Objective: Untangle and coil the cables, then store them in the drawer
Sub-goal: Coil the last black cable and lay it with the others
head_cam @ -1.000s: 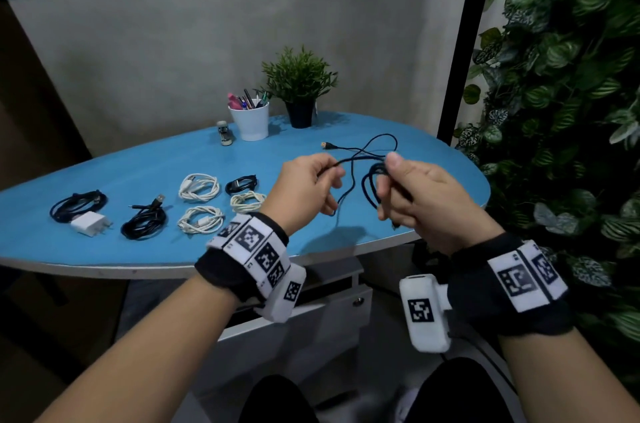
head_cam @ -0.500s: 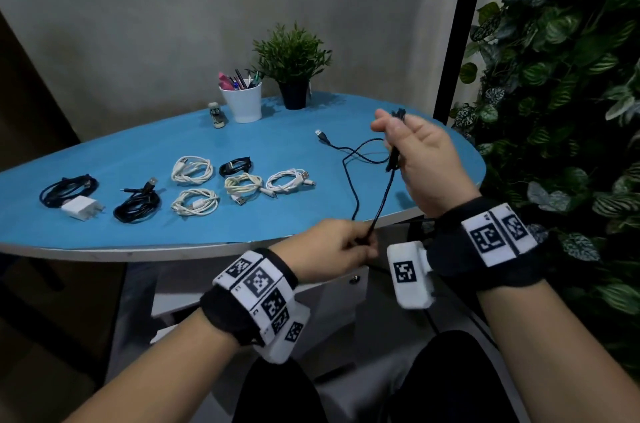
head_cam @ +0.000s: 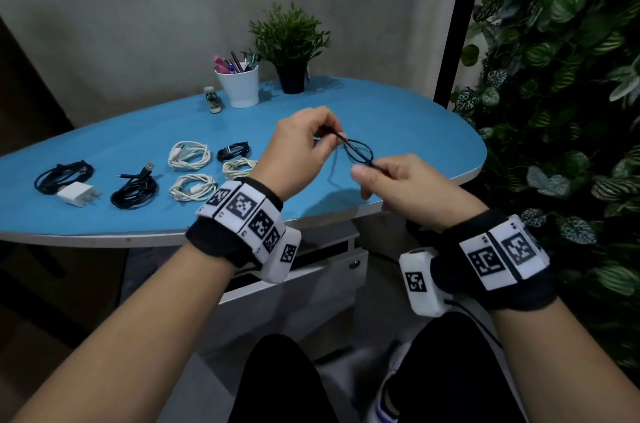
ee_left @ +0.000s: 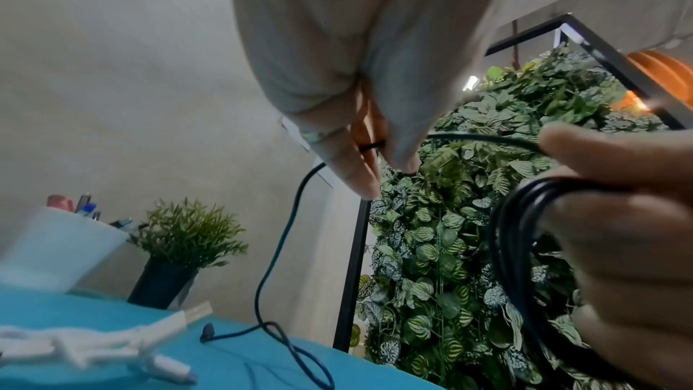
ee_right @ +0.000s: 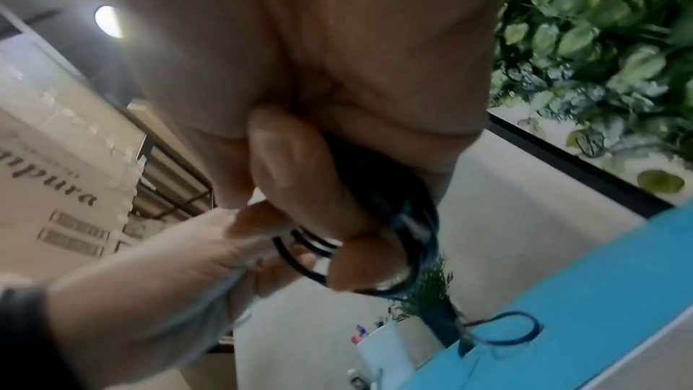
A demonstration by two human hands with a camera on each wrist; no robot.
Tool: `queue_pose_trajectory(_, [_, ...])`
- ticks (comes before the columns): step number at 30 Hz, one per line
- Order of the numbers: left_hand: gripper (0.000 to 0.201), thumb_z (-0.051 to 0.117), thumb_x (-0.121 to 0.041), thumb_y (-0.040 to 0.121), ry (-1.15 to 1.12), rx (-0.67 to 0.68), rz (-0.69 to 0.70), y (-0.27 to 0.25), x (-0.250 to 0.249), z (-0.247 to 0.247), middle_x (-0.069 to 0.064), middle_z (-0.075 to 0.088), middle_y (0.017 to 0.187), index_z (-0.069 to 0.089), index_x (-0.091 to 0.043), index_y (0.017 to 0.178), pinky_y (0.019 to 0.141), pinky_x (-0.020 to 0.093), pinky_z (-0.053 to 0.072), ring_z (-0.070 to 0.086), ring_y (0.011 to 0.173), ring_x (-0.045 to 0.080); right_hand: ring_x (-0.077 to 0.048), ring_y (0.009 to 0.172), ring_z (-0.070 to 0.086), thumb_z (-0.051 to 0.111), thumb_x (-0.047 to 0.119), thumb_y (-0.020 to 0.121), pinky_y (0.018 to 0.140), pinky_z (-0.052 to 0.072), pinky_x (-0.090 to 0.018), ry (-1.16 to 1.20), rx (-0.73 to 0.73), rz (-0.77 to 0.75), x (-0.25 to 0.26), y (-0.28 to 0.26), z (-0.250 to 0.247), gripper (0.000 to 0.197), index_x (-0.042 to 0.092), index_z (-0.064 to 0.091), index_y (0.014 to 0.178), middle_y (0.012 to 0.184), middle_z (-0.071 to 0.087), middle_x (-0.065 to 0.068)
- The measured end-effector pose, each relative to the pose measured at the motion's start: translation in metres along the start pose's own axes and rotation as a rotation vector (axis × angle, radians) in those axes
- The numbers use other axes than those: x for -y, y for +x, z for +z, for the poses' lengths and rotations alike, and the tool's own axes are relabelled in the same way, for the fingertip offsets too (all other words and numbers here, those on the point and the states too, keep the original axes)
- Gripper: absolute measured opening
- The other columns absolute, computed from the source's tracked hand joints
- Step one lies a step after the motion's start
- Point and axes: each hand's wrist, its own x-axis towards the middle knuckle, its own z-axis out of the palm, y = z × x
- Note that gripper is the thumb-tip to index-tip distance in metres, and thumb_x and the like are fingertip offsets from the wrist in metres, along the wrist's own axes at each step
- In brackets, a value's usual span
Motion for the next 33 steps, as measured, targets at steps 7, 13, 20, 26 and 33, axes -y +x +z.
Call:
queue_pose_trajectory(7, [0.012, 0.053, -0.012, 0.094, -0.215, 0.109, -0.211, -0.009, 0.008, 0.026, 0.007, 0.067, 0.073, 0.063, -0.008, 0.089, 0.07, 0.02, 0.056, 0.066, 0.066, 0.006, -0.014, 0.036, 0.029, 0.032, 0.028, 0.102, 0.06, 0.04, -0.031, 0.754, -0.073, -0.076, 0.015, 0.0, -0.005, 0.042, 0.009, 0.048, 0.067, 0.036, 0.023, 0.006])
queue_pose_trajectory(13, [0.012, 0.049, -0.007, 0.095, -0.283, 0.325, -0.193, -0.03, 0.005, 0.049, -0.004, 0.057, 0.067, 0.058, -0.006, 0.089, 0.062, 0.02, 0.056, 0.061, 0.057, 0.0, -0.018, 0.056, 0.056, 0.028, 0.026, 0.102, 0.065, 0.049, -0.028, 1.114, -0.197, -0.15, 0.023, 0.019, -0.015, 0.036, 0.009, 0.054, 0.084, 0.06, 0.059, -0.002])
queue_pose_trajectory(20, [0.01, 0.05, -0.01, 0.094, -0.13, 0.476, -0.081, -0.045, 0.014, 0.049, -0.003, 0.06, 0.08, 0.06, -0.009, 0.091, 0.076, 0.027, 0.05, 0.056, 0.071, 0.009, -0.01, 0.126, 0.047, 0.044, 0.02, 0.098, 0.107, 0.035, -0.024, 0.84, -0.436, -0.183, 0.016, 0.049, -0.016, 0.017, 0.019, 0.06, 0.09, 0.118, 0.058, 0.002])
queue_pose_trajectory(26, [0.01, 0.052, -0.01, 0.093, -0.18, 0.339, -0.017, -0.04, 0.014, 0.034, -0.008, 0.059, 0.079, 0.062, -0.011, 0.093, 0.074, 0.013, 0.043, 0.053, 0.073, -0.004, -0.014, 0.098, 0.058, 0.043, 0.023, 0.098, 0.074, 0.037, -0.019, -0.078, -0.348, -0.082, -0.006, 0.044, -0.013, 0.02, 0.01, 0.058, 0.103, 0.102, 0.065, -0.003])
queue_pose_trajectory(33, [0.011, 0.052, -0.006, 0.093, -0.336, 0.083, -0.071, -0.025, 0.007, 0.017, -0.001, 0.062, 0.071, 0.059, -0.013, 0.088, 0.064, 0.013, 0.05, 0.062, 0.065, 0.0, -0.011, 0.053, 0.055, 0.036, 0.043, 0.098, 0.06, 0.041, -0.026, -0.05, -0.118, 0.032, -0.003, 0.023, -0.008, 0.04, 0.013, 0.062, 0.091, 0.053, 0.058, 0.007])
